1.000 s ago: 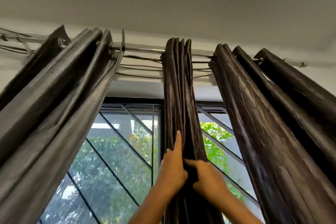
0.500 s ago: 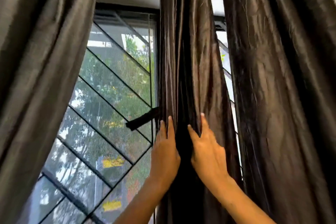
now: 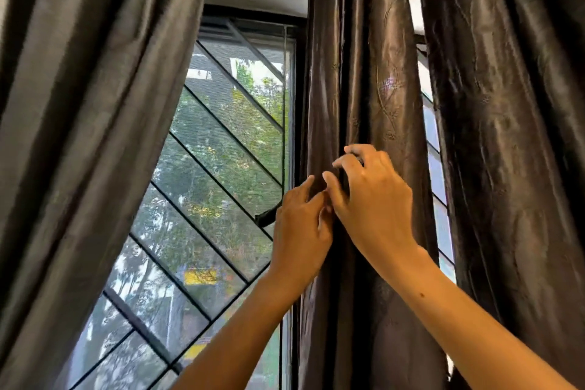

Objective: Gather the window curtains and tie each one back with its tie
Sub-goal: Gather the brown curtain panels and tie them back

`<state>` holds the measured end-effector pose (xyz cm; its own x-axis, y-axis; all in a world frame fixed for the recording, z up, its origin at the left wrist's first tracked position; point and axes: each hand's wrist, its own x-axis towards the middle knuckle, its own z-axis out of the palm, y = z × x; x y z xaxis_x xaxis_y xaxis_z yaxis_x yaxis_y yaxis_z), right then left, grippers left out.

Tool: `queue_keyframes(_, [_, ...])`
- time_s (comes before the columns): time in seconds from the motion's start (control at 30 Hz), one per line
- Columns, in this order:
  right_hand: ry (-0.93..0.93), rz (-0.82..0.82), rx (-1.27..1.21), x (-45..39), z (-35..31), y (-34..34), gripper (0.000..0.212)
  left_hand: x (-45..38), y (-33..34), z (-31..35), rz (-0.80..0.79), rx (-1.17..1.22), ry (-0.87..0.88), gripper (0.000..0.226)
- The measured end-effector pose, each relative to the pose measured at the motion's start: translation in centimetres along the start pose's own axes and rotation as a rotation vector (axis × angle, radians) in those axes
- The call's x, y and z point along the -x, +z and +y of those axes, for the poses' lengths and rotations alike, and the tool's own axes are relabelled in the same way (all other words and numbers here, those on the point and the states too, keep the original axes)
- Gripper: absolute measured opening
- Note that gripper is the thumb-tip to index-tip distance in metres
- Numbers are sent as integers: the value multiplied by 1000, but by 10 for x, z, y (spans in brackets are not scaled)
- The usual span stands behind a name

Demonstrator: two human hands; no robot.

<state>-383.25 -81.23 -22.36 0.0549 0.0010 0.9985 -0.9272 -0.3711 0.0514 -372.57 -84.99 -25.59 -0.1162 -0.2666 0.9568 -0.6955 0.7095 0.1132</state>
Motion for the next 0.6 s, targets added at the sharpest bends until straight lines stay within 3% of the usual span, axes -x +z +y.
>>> queue_keyframes(0.2, [41, -180, 142, 0, 9, 10, 43, 7, 2, -18, 70, 127, -190, 38])
queue_keyframes(0.43, [71, -177, 198, 4, 26, 13, 31, -2, 20, -30, 185, 147, -326, 34])
queue_keyframes(0.6, [55, -206, 280, 7, 40, 12, 28, -19, 30, -33, 138, 104, -341, 37])
